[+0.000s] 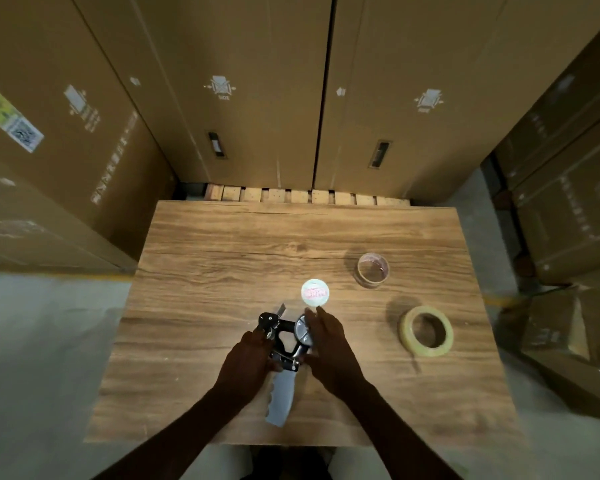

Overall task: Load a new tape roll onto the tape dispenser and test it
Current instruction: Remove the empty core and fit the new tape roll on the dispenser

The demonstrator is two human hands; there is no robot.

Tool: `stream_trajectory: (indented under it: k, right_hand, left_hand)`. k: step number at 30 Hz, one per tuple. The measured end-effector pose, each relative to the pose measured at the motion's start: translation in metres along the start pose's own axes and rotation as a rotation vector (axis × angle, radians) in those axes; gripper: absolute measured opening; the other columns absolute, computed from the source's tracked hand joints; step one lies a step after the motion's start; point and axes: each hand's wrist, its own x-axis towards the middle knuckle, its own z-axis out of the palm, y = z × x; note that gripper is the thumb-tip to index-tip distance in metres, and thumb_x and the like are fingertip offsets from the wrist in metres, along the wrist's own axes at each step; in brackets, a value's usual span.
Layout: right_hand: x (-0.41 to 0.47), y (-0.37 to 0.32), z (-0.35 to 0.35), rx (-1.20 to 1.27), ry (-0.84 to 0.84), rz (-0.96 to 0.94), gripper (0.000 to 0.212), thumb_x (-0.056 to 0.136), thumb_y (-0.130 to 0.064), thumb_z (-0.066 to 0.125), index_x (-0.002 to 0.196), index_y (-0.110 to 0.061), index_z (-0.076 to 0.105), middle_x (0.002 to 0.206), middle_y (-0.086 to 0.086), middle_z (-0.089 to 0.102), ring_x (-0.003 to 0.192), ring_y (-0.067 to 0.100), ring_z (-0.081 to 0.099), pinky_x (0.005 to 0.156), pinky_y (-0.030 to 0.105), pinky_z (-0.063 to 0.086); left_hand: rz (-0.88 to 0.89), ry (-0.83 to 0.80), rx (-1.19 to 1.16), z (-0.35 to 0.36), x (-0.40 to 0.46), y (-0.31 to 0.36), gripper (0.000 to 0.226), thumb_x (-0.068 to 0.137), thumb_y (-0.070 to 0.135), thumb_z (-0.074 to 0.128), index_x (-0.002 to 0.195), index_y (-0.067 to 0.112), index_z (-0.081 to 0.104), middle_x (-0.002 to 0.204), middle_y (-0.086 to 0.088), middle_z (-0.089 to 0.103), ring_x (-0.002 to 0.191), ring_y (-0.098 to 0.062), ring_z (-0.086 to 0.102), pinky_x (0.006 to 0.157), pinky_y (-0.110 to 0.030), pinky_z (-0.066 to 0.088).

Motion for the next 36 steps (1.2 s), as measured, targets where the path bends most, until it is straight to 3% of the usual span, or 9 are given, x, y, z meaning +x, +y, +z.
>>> stream_trajectory:
  k: [3, 7, 11, 15, 19, 24, 30, 33, 36]
  right_hand:
    - [0.012, 0.001, -0.012, -0.044, -0.087, -0.003, 0.094, 0.090, -0.020, 0.078, 0.169, -0.013, 0.027, 0.174, 0.019, 0.025, 0.159, 0.036, 0.027, 0.127, 0.044, 0.035]
    - [0.023, 0.004, -0.020, -0.130, -0.068, 0.028, 0.080, 0.094, -0.035, 0.074, 0.162, -0.012, 0.039, 0.148, 0.015, 0.052, 0.130, 0.035, 0.056, 0.099, 0.040, 0.050]
    - [0.021, 0.001, -0.018, -0.121, -0.025, 0.066, 0.076, 0.094, -0.040, 0.070, 0.157, -0.009, 0.043, 0.132, 0.017, 0.057, 0.118, 0.035, 0.059, 0.089, 0.041, 0.051]
    - [0.019, -0.002, -0.007, -0.110, 0.021, 0.119, 0.076, 0.091, -0.033, 0.071, 0.157, -0.009, 0.042, 0.133, 0.015, 0.057, 0.120, 0.035, 0.060, 0.091, 0.043, 0.052]
    - [0.012, -0.001, -0.003, -0.082, 0.048, 0.153, 0.081, 0.092, -0.042, 0.073, 0.159, -0.010, 0.041, 0.137, 0.013, 0.059, 0.123, 0.033, 0.060, 0.095, 0.042, 0.053]
    - [-0.017, 0.015, -0.021, -0.067, 0.092, 0.135, 0.085, 0.088, -0.034, 0.084, 0.159, -0.005, 0.046, 0.155, 0.017, 0.057, 0.143, 0.037, 0.053, 0.116, 0.041, 0.044]
    - [-0.043, 0.060, -0.089, -0.082, 0.550, 0.285, 0.052, 0.086, -0.022, 0.088, 0.131, -0.002, 0.069, 0.109, 0.021, 0.075, 0.102, 0.044, 0.071, 0.089, 0.049, 0.060]
    - [-0.053, 0.091, -0.122, -0.186, 0.574, 0.417, 0.074, 0.077, -0.038, 0.093, 0.135, -0.004, 0.061, 0.114, 0.023, 0.070, 0.107, 0.048, 0.064, 0.090, 0.053, 0.054]
    - [-0.058, 0.109, -0.137, -0.248, 0.465, 0.535, 0.119, 0.056, -0.058, 0.099, 0.148, -0.005, 0.047, 0.138, 0.028, 0.057, 0.124, 0.053, 0.055, 0.095, 0.061, 0.052]
  left_hand:
    - [0.002, 0.009, 0.012, 0.002, -0.002, -0.001, 0.043, 0.071, 0.029, 0.083, 0.111, 0.021, 0.070, 0.117, -0.004, 0.063, 0.096, -0.024, 0.063, 0.067, -0.036, 0.058]
    - [-0.004, 0.010, 0.056, 0.003, -0.001, 0.002, 0.044, 0.061, 0.023, 0.089, 0.101, 0.022, 0.073, 0.106, -0.003, 0.065, 0.080, -0.022, 0.064, 0.054, -0.034, 0.055]
    - [-0.065, 0.007, 0.025, 0.013, -0.012, -0.001, 0.022, 0.067, 0.013, 0.084, 0.080, 0.029, 0.076, 0.108, -0.001, 0.067, 0.084, -0.021, 0.066, 0.057, -0.032, 0.057]
    - [-0.103, 0.017, -0.053, 0.016, -0.012, -0.001, 0.018, 0.073, 0.008, 0.077, 0.085, 0.021, 0.073, 0.106, -0.005, 0.067, 0.090, -0.026, 0.067, 0.063, -0.035, 0.057]
    - [-0.075, -0.019, -0.105, 0.013, -0.007, -0.006, 0.026, 0.080, 0.022, 0.071, 0.106, 0.027, 0.070, 0.121, 0.001, 0.065, 0.099, -0.021, 0.064, 0.076, -0.032, 0.055]
    - [-0.062, -0.059, -0.220, 0.000, -0.010, -0.008, 0.031, 0.077, 0.042, 0.069, 0.102, 0.025, 0.072, 0.117, -0.003, 0.065, 0.097, -0.026, 0.066, 0.076, -0.034, 0.051]
    - [-0.070, -0.130, -0.222, 0.003, -0.023, -0.021, 0.091, 0.064, 0.087, 0.040, 0.107, 0.014, 0.069, 0.107, -0.007, 0.064, 0.099, -0.025, 0.063, 0.079, -0.035, 0.048]
    - [-0.084, -0.097, -0.205, 0.009, -0.028, -0.029, 0.111, 0.059, 0.100, 0.016, 0.110, 0.016, 0.067, 0.105, -0.003, 0.063, 0.098, -0.023, 0.063, 0.079, -0.035, 0.051]
    - [-0.091, -0.003, -0.190, 0.007, -0.026, -0.023, 0.095, 0.066, 0.094, 0.029, 0.105, 0.016, 0.068, 0.100, -0.003, 0.064, 0.093, -0.023, 0.064, 0.071, -0.033, 0.049]
